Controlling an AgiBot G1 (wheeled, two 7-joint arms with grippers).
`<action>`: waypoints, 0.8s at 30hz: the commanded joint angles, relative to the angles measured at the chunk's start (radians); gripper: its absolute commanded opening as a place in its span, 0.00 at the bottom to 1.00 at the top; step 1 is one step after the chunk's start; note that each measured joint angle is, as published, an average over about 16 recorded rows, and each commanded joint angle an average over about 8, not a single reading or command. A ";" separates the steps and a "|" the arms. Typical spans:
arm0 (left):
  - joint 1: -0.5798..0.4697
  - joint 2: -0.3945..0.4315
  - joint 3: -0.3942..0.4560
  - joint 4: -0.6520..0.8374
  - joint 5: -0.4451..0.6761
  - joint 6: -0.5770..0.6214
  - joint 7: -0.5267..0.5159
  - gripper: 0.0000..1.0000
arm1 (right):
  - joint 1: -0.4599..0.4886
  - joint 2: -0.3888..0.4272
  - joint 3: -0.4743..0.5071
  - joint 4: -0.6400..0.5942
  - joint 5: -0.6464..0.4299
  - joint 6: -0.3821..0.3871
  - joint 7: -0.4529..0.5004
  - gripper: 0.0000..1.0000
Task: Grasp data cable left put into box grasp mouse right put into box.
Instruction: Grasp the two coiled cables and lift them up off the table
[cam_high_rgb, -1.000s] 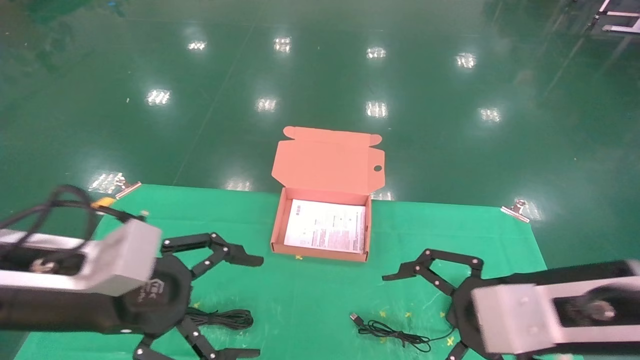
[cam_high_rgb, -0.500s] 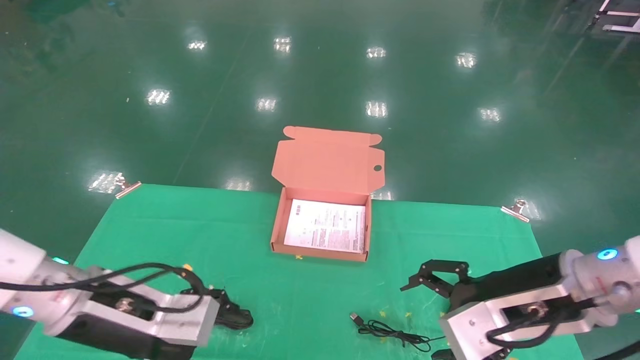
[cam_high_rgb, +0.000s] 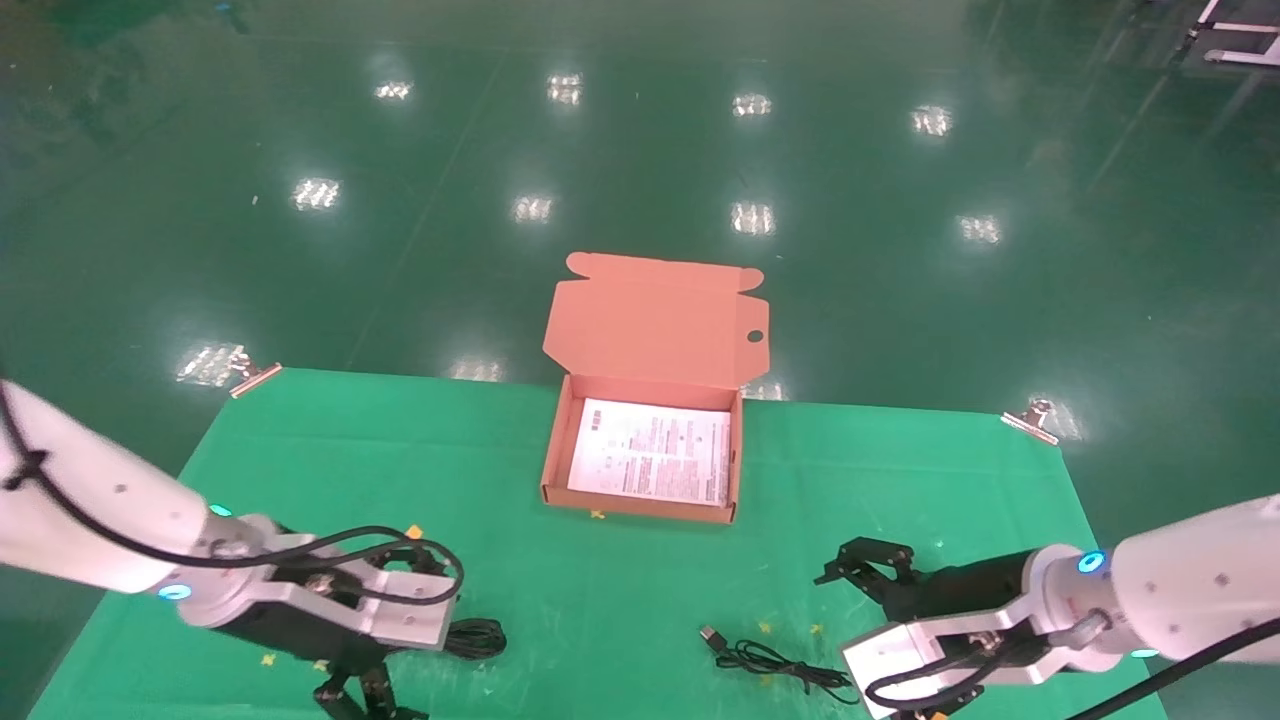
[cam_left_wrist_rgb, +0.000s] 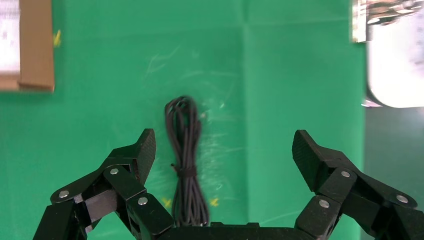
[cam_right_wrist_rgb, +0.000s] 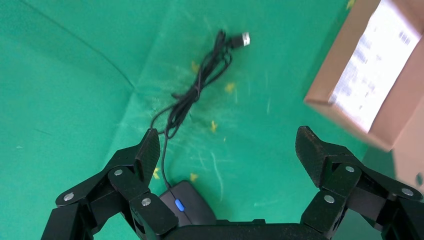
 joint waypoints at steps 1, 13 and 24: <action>-0.001 0.022 0.012 0.033 0.038 -0.028 0.002 1.00 | -0.026 -0.009 -0.010 -0.002 -0.049 0.043 0.015 1.00; -0.013 0.139 0.037 0.289 0.105 -0.123 0.064 1.00 | -0.086 -0.081 -0.046 -0.055 -0.183 0.122 0.116 1.00; -0.008 0.211 0.021 0.551 0.075 -0.185 0.153 1.00 | -0.086 -0.169 -0.063 -0.211 -0.211 0.158 0.118 1.00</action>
